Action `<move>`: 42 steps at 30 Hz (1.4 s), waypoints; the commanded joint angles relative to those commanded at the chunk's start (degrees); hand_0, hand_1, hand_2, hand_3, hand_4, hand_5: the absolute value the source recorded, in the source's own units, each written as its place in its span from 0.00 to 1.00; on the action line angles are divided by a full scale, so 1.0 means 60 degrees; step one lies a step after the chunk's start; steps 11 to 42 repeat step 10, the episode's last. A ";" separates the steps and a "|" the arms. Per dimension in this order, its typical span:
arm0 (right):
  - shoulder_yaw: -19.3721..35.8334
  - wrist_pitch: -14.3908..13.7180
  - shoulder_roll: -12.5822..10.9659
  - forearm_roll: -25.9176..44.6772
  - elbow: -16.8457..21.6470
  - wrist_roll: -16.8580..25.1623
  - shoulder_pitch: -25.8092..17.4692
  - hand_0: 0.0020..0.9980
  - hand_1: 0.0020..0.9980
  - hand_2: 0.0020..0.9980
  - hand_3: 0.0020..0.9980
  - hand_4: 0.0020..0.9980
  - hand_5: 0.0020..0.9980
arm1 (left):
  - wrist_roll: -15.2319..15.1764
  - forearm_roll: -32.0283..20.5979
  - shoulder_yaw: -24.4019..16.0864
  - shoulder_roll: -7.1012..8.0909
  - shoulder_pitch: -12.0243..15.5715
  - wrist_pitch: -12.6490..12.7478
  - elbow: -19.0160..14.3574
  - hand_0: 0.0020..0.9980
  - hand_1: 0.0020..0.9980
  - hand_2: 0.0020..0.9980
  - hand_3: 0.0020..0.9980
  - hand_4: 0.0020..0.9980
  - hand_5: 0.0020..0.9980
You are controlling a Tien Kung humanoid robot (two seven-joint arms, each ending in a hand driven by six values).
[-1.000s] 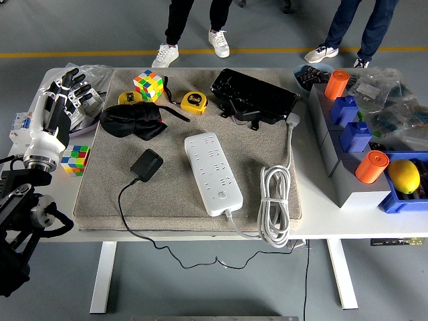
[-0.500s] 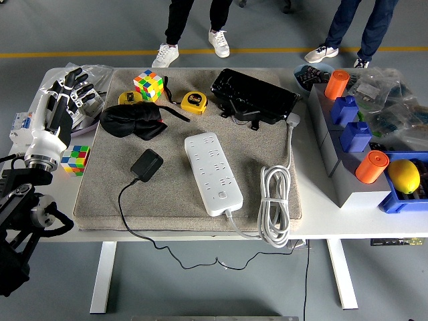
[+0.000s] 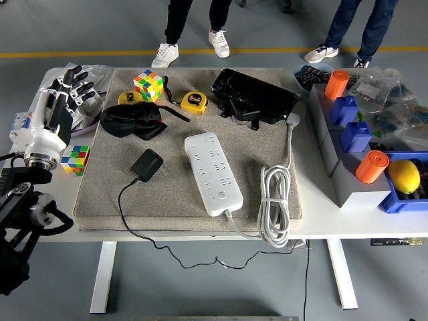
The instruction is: Put the plug near the board,insert it into the board,press the button,pull the plug out
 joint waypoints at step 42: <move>-0.0028 -0.0004 -0.0006 0.0010 -0.0012 0.0001 0.0011 0.61 0.61 0.56 0.55 0.89 0.35 | -0.0021 -0.0004 0.0006 0.0018 -0.0041 -0.0016 -0.0087 0.70 0.75 0.80 0.78 1.00 0.73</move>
